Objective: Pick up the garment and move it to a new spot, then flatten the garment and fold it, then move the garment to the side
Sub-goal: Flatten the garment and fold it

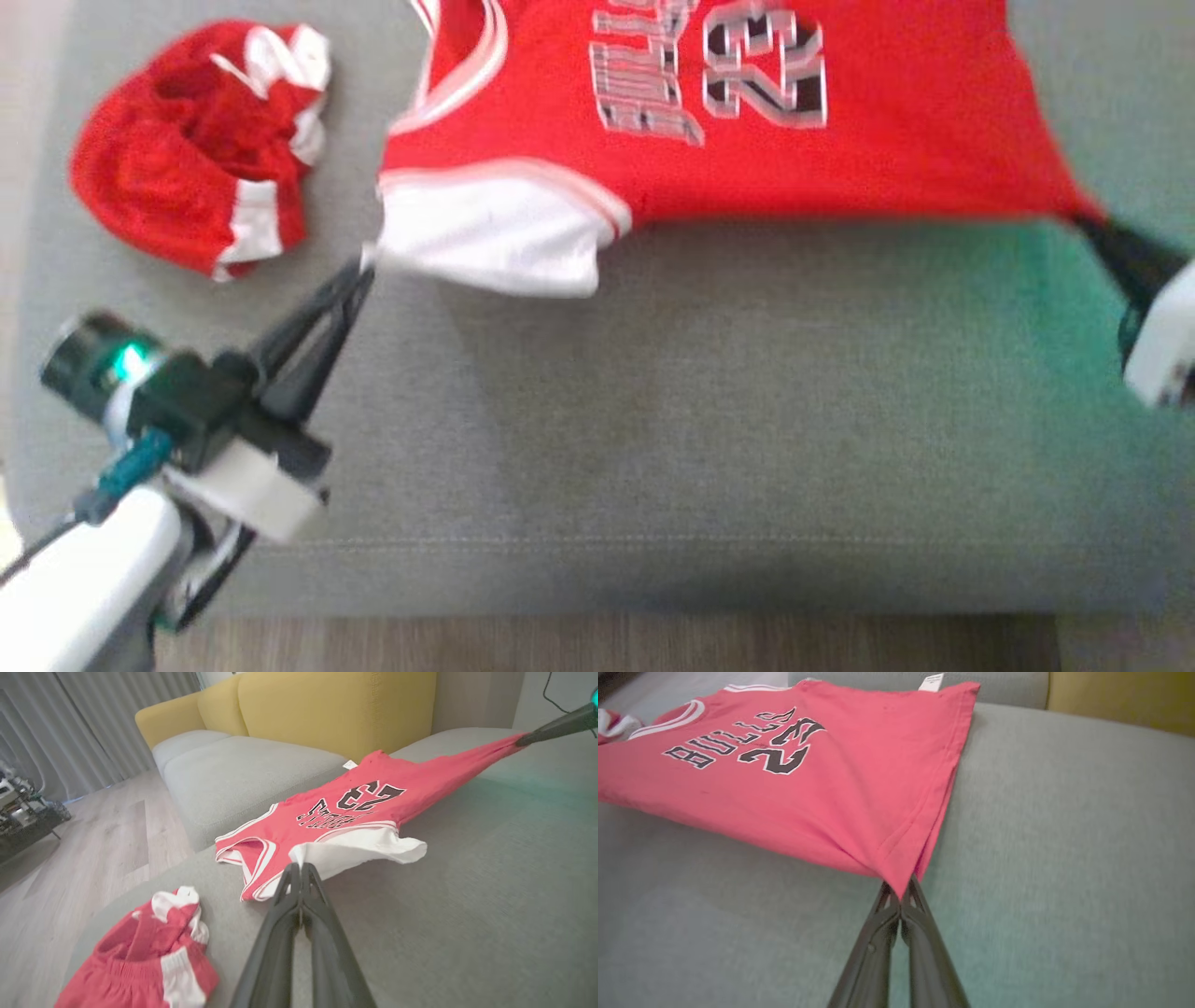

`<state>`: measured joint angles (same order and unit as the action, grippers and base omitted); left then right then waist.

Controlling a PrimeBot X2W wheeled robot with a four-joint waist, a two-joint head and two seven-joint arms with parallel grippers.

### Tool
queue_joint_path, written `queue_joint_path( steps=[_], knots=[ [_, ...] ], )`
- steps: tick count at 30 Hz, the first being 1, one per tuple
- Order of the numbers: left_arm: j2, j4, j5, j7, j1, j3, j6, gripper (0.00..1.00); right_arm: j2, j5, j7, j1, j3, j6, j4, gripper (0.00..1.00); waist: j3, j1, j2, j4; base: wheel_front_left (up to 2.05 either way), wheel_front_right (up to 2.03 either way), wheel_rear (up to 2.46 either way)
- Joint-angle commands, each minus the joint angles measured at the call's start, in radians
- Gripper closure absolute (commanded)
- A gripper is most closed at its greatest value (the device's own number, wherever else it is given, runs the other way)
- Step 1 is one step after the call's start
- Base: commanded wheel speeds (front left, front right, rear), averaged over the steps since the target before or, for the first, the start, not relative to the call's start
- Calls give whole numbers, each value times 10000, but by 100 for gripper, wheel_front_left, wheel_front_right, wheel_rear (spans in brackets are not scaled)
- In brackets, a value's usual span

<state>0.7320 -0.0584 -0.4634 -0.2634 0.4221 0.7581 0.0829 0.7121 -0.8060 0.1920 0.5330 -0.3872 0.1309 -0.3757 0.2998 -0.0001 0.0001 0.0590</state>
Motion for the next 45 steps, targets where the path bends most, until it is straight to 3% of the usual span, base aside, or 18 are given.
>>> queue_joint_path(
  steps=[1,5,12,16,19,22,26,35,45],
  knots=[
    [417,-306,-127,17,44,-728,15,100,400,-63,57,-484,218,-2,521,100,-743,1,-1,311,0,0,0],
    [688,-900,-484,16,-1213,-1167,220,100,416,427,273,-2127,1278,-2,1399,100,-1107,1,-1,234,0,0,0],
    [1464,-2565,-1180,204,-2953,-1363,557,100,-304,1202,1191,-4661,3376,-2,3450,100,-1093,1,-1,2,0,0,0],
    [1717,-3337,-1520,557,-3222,-1480,744,100,-936,1630,1801,-5375,4408,-2,4543,100,-1045,1,-1,-122,0,0,0],
    [1712,-3365,-1598,906,-2927,-1384,532,100,-1262,1937,2145,-5357,4627,-2,4989,100,-976,1,-1,-153,0,0,0],
    [1445,-3259,-1596,1106,-2545,-1231,338,100,-1463,2030,2323,-5120,4635,-2,5031,100,-864,1,-1,-157,0,0,0],
    [651,-2438,-1343,1326,-1375,-964,-18,100,-1725,2277,2465,-4322,4579,-2,4505,100,-489,1,-1,-77,0,0,0],
    [-390,-773,-636,953,851,-1215,-67,100,-1899,2551,2016,-2510,4510,-2,3285,100,544,1,-1,16,0,0,0],
    [-1367,1191,262,582,2996,-1155,-52,100,-1789,2434,1679,-653,3650,-2,2054,100,1560,1,-1,65,0,0,0]
  ],
)
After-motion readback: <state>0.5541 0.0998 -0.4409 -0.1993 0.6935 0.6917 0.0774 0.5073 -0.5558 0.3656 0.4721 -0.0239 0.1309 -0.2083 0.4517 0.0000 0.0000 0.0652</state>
